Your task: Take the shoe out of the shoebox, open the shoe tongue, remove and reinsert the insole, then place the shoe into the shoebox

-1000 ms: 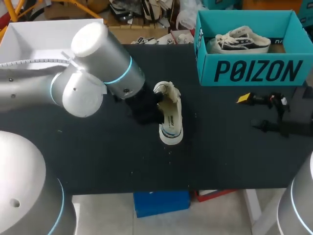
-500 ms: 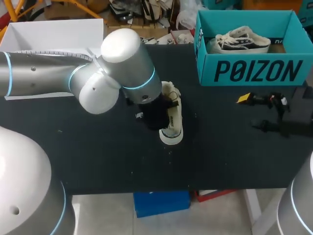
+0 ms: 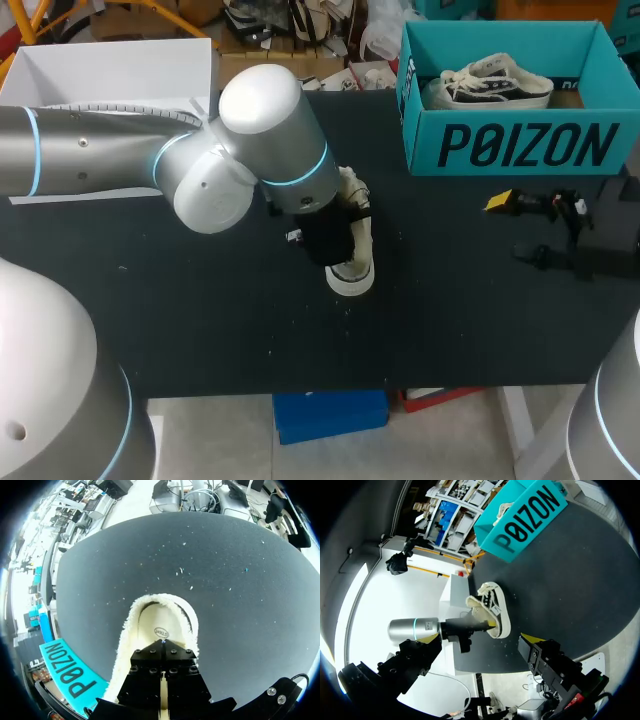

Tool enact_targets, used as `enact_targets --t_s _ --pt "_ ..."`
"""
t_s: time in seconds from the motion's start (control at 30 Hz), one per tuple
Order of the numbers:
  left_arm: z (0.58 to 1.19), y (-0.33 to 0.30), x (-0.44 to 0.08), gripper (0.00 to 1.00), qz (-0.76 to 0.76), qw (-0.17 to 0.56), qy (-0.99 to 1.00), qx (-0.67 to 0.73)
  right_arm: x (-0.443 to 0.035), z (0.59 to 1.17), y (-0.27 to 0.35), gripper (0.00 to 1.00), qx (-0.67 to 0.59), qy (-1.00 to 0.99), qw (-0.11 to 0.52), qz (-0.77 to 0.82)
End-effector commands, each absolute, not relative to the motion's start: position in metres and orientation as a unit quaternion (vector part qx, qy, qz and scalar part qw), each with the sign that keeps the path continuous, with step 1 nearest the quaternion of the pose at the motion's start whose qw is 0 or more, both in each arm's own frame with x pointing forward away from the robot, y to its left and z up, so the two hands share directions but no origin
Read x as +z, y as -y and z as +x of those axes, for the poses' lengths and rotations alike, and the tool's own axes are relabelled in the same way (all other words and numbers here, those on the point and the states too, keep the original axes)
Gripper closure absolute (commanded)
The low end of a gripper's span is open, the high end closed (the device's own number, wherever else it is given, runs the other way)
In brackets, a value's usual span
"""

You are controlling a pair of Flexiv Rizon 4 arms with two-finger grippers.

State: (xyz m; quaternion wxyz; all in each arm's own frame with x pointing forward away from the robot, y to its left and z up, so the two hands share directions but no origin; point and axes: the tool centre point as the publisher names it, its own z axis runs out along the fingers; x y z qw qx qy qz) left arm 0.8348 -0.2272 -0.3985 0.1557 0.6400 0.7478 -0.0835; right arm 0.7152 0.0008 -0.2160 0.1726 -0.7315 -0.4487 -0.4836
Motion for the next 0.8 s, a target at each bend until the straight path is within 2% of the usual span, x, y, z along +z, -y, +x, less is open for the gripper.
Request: enact_targets --t_s 0.03,0.37,0.63,0.8 --pt "0.828 0.210 -0.375 1.00 0.630 0.187 -0.747 -0.105 -0.216 0.717 -0.002 0.00 -0.482 0.449 0.172 -0.732" --pt "0.838 0.186 -0.321 1.00 0.521 0.313 -0.758 -0.237 -0.216 0.717 -0.002 0.00 -0.482 0.449 0.172 -0.732" --pt "0.871 0.165 -0.311 1.00 0.400 0.367 -0.781 -0.309 -0.216 0.717 -0.002 0.00 -0.482 0.449 0.172 -0.732" --pt "0.897 0.157 -0.309 1.00 0.362 0.390 -0.793 -0.298 -0.216 0.717 -0.002 0.00 -0.482 0.449 0.172 -0.732"
